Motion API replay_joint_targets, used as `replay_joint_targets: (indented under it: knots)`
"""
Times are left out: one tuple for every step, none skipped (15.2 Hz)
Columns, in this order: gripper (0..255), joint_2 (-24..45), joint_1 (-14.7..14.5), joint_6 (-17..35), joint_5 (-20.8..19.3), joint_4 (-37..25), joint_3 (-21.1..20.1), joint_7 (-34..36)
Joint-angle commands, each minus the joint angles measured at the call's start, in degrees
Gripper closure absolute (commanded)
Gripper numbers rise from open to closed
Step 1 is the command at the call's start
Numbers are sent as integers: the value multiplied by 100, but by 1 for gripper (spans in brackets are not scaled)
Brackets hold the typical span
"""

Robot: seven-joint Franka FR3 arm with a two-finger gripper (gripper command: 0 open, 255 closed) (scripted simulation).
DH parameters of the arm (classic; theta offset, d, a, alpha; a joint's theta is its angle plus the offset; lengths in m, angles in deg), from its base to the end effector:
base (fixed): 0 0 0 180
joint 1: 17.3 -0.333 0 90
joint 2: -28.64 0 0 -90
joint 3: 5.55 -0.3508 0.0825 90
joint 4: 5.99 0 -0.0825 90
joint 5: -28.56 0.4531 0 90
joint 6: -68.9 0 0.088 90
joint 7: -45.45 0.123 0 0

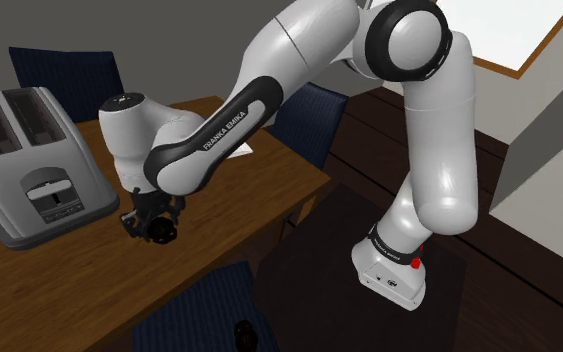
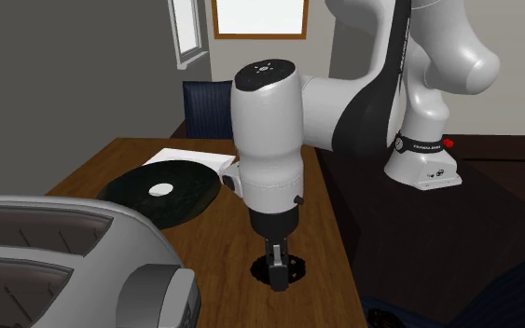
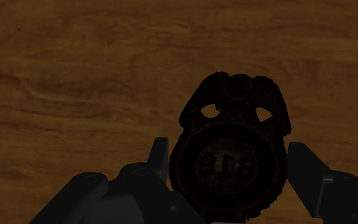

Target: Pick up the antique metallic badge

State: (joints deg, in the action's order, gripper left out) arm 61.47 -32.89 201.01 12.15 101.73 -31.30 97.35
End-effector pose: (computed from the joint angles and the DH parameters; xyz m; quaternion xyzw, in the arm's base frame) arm 0.5293 0.4416 0.1858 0.9990 -0.0179 -0.0386 0.0143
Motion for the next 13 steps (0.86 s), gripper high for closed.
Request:
replay_joint_targets:
  knots:
    - [255, -115, 40, -95, 58, 14, -43, -39]
    - [255, -169, 56, -148, 87, 12, -65, -55]
    - [255, -222, 71, -201, 115, 8, -85, -71]
    - [255, -275, 86, -255, 144, 3, -106, -88]
    - [255, -327, 101, -310, 173, -3, -126, -104]
    - [255, -378, 115, -365, 201, -10, -145, -120]
    - [255, -428, 129, -420, 230, -19, -164, -136]
    - [255, -478, 142, -476, 258, -29, -183, -152]
    - [255, -528, 156, -532, 287, -41, -201, -168]
    - [255, -576, 168, -589, 315, -53, -219, -184]
    - [255, -624, 181, -647, 342, -67, -236, -200]
    - [255, -631, 183, -655, 347, -68, -238, -203]
    - [255, -631, 182, -655, 347, -69, -238, -202]
